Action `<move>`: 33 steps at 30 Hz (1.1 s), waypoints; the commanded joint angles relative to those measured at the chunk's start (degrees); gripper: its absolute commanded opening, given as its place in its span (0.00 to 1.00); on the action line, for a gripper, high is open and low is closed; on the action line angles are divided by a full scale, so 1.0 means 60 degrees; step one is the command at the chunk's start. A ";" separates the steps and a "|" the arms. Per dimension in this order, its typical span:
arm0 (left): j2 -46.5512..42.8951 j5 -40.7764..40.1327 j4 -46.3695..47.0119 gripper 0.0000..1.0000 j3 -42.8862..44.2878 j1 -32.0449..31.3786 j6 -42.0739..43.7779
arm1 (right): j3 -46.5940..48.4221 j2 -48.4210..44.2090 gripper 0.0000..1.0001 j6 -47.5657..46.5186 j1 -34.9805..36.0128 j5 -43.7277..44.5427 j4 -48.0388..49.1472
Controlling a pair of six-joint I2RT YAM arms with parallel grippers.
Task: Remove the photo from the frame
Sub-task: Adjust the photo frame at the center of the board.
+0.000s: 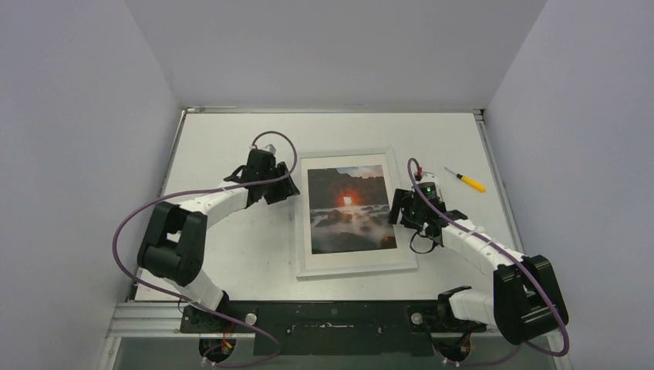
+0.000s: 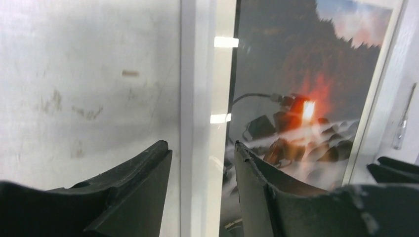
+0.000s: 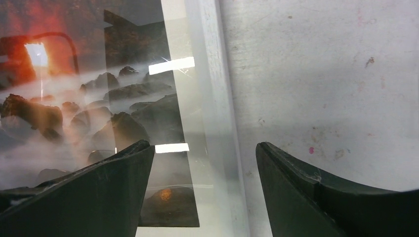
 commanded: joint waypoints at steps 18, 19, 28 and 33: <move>-0.0159 -0.2761 -0.3212 0.45 0.0407 -0.2038 0.0180 | 0.1719 -0.0481 0.74 -0.0212 0.2822 0.1251 -0.0767; -0.0028 -0.2826 -0.3322 0.44 0.0574 -0.2069 0.0172 | 0.1635 -0.0480 0.73 -0.0166 0.2900 0.0983 -0.0510; 0.0956 -0.3258 -0.3740 0.41 0.1246 -0.2475 -0.0039 | 0.1191 -0.0395 0.68 0.0162 0.3200 0.0442 0.0447; 0.1591 -0.4356 -0.4569 0.36 0.1974 -0.3046 -0.0208 | 0.0829 -0.0757 0.66 0.0269 0.3199 0.0732 0.0644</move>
